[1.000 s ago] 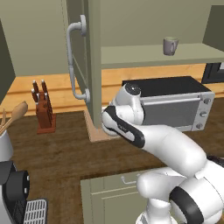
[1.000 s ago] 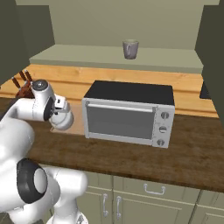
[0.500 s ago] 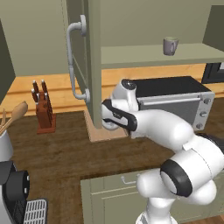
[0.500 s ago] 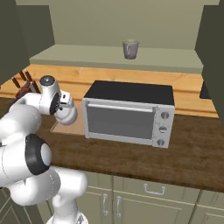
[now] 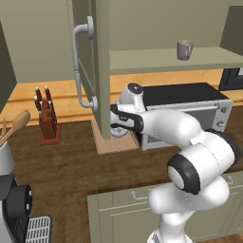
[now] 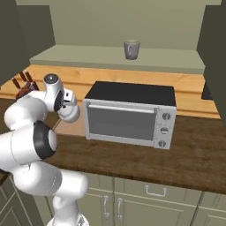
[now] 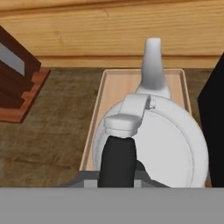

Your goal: Pick the kettle from the counter and place it on the tray. Then pick the mug from the cabinet and place it on the tray. Then close the cabinet doors.

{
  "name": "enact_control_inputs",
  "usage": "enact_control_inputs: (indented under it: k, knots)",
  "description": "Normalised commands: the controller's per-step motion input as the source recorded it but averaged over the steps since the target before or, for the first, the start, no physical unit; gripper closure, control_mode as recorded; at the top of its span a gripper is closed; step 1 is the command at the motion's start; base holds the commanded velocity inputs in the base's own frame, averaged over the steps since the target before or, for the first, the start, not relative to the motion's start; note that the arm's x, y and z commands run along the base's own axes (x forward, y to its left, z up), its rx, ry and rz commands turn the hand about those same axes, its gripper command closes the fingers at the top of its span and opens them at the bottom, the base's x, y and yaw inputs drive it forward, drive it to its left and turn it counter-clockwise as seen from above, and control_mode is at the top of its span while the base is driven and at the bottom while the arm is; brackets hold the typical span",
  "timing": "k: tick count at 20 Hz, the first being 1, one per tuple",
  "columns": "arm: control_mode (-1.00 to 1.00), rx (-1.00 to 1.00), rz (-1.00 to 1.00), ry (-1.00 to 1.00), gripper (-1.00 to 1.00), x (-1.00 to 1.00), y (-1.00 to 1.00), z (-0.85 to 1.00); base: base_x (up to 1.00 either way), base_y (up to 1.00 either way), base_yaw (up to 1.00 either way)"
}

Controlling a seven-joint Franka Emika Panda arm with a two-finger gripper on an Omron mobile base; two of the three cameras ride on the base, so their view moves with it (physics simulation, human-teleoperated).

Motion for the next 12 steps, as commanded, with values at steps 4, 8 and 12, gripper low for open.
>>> enact_control_inputs:
  k: [4, 8, 12]
  knots:
    - [-1.00, 0.00, -0.03, 0.00, 1.00, 0.44, 0.07, 0.00, 0.00, 0.00, 0.00]
    - [-1.00, 0.00, -0.03, 0.00, 1.00, 0.33, 0.01, -0.06, 0.00, 0.00, 0.00]
    - [-1.00, 0.00, -0.02, 0.00, 1.00, 0.16, 0.00, -0.17, 0.00, 0.00, 0.00]
